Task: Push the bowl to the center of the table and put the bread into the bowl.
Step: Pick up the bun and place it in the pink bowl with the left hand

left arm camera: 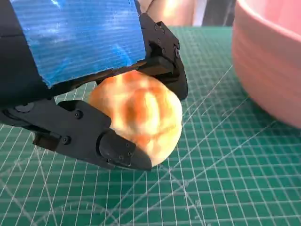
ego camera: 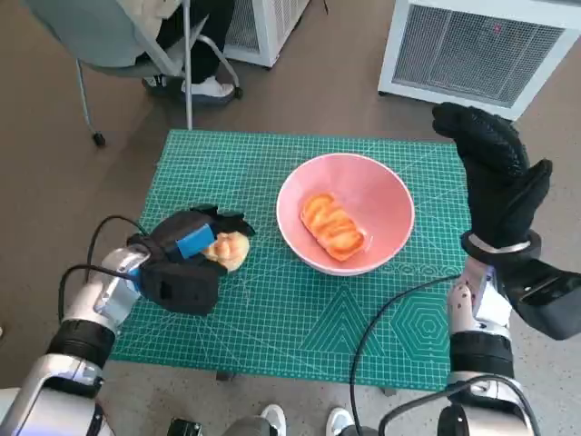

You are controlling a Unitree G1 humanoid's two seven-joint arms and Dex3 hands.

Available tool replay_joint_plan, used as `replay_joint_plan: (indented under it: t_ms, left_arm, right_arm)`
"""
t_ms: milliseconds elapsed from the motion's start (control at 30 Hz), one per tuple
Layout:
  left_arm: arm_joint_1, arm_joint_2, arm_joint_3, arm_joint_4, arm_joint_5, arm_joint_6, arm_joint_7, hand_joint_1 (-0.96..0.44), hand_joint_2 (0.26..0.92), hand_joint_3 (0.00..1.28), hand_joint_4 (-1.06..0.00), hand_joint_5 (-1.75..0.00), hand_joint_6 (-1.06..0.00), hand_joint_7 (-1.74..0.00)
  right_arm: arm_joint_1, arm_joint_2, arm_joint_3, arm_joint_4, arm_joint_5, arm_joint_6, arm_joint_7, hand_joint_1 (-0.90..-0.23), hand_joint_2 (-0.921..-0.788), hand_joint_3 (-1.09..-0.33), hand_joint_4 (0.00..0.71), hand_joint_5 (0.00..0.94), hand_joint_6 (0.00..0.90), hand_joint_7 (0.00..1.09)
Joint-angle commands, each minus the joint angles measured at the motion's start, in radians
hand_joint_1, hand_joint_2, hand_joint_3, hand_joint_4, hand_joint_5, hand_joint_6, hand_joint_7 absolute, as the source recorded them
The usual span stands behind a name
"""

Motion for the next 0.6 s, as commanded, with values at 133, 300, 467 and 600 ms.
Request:
replay_joint_plan:
  t_ms: [133, 300, 467, 600]
  left_arm:
    - [-0.085, -0.019, 0.094, -0.155, -0.097, 0.002, -0.014, 0.0, 0.92, 0.08, -0.61, -1.34, -0.7, -0.99]
    - [-0.144, -0.075, 0.116, -0.219, -0.121, 0.038, -0.007, 0.0, 0.92, 0.08, -0.62, -1.26, -0.68, -1.09]
    - [-0.227, -0.139, 0.105, -0.169, -0.096, 0.01, 0.048, 0.0, 0.92, 0.07, -0.63, -1.23, -0.68, -1.11]
    - [-0.303, -0.186, 0.079, -0.06, -0.068, -0.036, 0.089, 0.0, 0.921, 0.08, -0.63, -1.23, -0.66, -1.13]
  right_arm:
    - [0.006, 0.004, -0.001, 0.028, 0.005, -0.002, 0.01, -0.592, -0.921, -0.762, 0.367, 0.001, 0.344, 0.06]
    - [0.004, 0.008, 0.001, 0.028, 0.004, -0.003, 0.007, -0.592, -0.921, -0.761, 0.367, 0.001, 0.345, 0.06]
    - [0.001, 0.012, 0.003, 0.03, 0.001, -0.005, 0.003, -0.592, -0.921, -0.761, 0.368, 0.001, 0.345, 0.06]
    - [-0.001, 0.015, 0.003, 0.029, -0.002, -0.005, 0.0, -0.593, -0.921, -0.761, 0.368, 0.001, 0.346, 0.06]
